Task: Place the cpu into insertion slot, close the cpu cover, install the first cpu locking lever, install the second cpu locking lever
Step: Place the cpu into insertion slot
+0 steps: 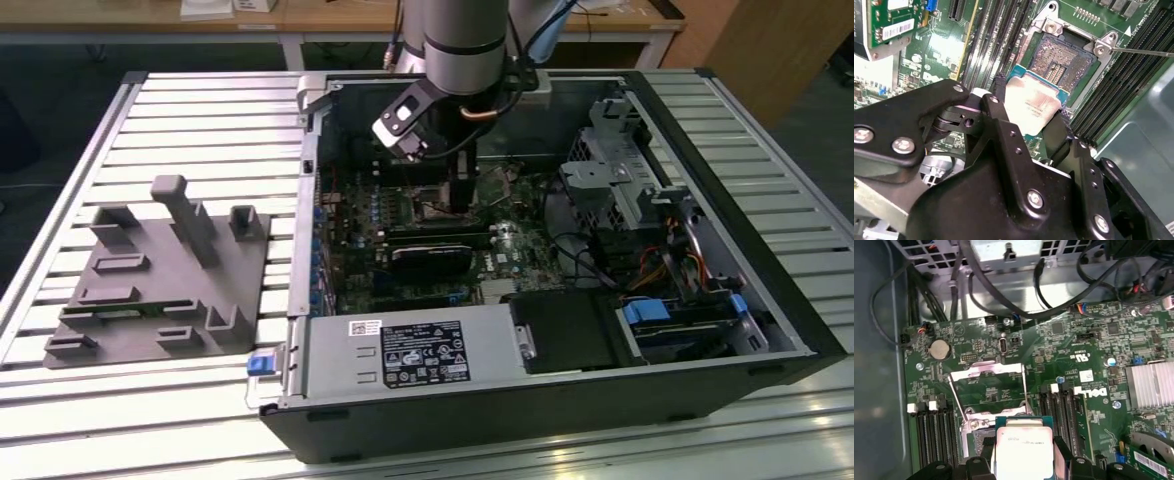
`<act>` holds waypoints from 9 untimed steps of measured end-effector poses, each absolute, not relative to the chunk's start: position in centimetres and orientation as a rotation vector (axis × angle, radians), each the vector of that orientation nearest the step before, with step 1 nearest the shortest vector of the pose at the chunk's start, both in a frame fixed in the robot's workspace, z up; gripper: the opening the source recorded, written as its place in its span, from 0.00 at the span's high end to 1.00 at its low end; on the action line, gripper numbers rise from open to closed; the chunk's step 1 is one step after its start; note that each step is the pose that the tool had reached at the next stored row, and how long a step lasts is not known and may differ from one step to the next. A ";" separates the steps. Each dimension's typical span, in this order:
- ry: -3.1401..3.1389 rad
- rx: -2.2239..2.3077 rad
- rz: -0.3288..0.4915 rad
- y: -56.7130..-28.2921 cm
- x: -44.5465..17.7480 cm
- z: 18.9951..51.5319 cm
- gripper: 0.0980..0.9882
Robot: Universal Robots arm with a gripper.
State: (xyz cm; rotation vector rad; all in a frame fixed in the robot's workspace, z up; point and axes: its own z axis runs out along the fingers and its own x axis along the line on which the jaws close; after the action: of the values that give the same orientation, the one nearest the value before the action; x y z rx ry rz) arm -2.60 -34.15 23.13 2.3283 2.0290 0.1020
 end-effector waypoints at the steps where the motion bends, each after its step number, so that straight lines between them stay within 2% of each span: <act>1: 2.036 2.322 0.102 -34.1 -2.6 23.1 0.50; 9: 2.093 2.273 0.105 -33.4 -3.0 22.7 0.50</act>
State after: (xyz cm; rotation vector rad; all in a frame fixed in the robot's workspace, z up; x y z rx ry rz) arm -2.97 -33.44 22.67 2.2733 2.0925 0.1050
